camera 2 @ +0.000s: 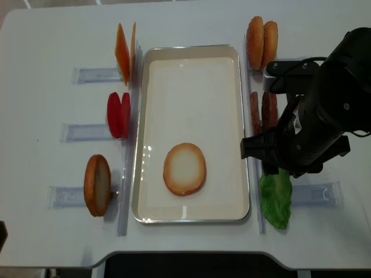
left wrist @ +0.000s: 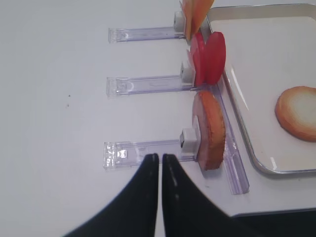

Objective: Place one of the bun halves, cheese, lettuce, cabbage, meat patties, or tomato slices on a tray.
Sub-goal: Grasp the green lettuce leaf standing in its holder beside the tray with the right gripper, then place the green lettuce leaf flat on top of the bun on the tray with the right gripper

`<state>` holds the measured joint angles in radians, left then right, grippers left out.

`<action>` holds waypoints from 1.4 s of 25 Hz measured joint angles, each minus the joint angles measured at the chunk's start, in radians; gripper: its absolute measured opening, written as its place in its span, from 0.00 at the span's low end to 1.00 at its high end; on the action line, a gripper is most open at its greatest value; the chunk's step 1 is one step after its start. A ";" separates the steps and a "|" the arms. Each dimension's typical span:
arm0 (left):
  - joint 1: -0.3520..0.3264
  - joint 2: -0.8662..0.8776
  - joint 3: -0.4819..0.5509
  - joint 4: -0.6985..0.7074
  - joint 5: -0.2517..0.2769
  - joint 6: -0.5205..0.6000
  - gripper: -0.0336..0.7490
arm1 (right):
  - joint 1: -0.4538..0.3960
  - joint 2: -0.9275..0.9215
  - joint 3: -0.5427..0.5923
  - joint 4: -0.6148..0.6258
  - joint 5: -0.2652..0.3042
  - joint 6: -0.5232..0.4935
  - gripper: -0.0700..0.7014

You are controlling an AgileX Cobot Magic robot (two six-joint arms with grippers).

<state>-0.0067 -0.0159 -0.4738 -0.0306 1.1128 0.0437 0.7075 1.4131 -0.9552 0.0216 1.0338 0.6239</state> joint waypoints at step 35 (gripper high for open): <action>0.000 0.000 0.000 0.000 0.000 0.001 0.06 | 0.000 -0.066 -0.176 0.031 0.181 0.010 0.11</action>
<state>-0.0067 -0.0159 -0.4738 -0.0306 1.1128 0.0446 0.7075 1.3472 -1.1308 0.0530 1.2148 0.6340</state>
